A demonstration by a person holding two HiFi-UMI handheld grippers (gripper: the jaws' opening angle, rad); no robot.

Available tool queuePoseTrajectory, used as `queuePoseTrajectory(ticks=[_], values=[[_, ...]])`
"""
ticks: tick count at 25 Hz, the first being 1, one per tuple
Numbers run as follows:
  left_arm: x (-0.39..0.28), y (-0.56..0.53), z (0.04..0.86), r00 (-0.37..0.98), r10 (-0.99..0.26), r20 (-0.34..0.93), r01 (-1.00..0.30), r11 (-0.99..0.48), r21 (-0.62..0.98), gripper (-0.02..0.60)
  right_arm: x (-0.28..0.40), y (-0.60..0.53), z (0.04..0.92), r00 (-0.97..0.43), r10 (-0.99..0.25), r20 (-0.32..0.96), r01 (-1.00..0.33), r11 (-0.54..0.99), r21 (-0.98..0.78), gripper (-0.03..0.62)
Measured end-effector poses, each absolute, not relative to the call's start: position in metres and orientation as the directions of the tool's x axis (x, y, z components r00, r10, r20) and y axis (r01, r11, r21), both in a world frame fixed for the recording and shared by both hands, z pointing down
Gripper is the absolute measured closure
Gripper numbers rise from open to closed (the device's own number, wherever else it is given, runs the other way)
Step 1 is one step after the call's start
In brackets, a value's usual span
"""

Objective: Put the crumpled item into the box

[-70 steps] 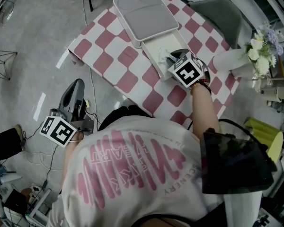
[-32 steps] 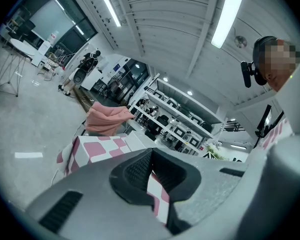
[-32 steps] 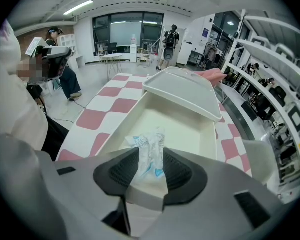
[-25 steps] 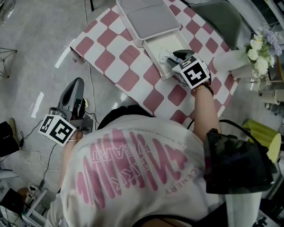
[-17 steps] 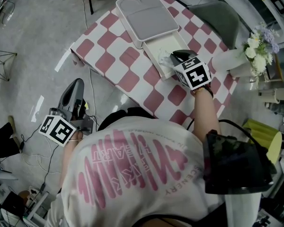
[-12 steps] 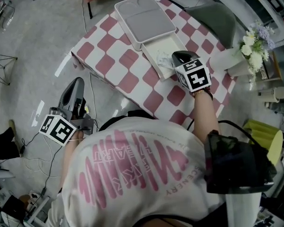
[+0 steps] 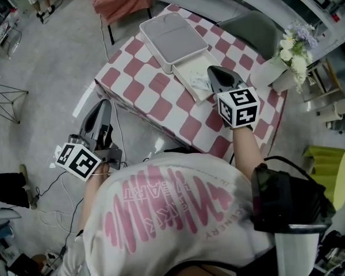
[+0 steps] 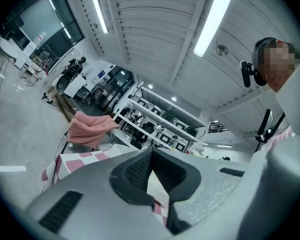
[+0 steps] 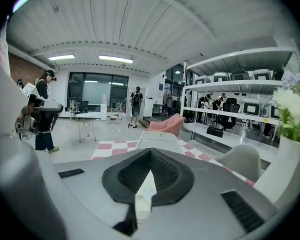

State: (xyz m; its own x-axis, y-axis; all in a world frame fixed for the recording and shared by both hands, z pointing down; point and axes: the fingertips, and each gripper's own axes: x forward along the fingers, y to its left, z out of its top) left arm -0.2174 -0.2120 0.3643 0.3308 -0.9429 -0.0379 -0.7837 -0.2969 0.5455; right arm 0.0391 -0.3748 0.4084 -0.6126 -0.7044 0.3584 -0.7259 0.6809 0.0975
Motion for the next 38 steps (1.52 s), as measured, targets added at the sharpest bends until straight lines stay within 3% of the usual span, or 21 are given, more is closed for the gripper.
queuePoseTrajectory(ticks=[12,32,38], values=[[-0.214,-0.165,0.324,0.419,-0.902,-0.101,-0.760,-0.409,0.505,0.574,0.039,-0.292,0.336,-0.628,-0.750,0.205,-0.768,0.640,-0.013,0.588],[-0.177,-0.210,0.337,0.463,-0.877,-0.129,-0.725,-0.459,0.514,0.574,0.111,-0.312,0.342,-0.564,-0.813,0.142,-0.821,0.534,-0.204,0.588],[-0.186,-0.206,0.342,0.444,-0.888,-0.124,-0.721,-0.436,0.539,0.574,0.101,-0.309,0.349,-0.585,-0.795,0.162,-0.806,0.548,-0.223,0.588]])
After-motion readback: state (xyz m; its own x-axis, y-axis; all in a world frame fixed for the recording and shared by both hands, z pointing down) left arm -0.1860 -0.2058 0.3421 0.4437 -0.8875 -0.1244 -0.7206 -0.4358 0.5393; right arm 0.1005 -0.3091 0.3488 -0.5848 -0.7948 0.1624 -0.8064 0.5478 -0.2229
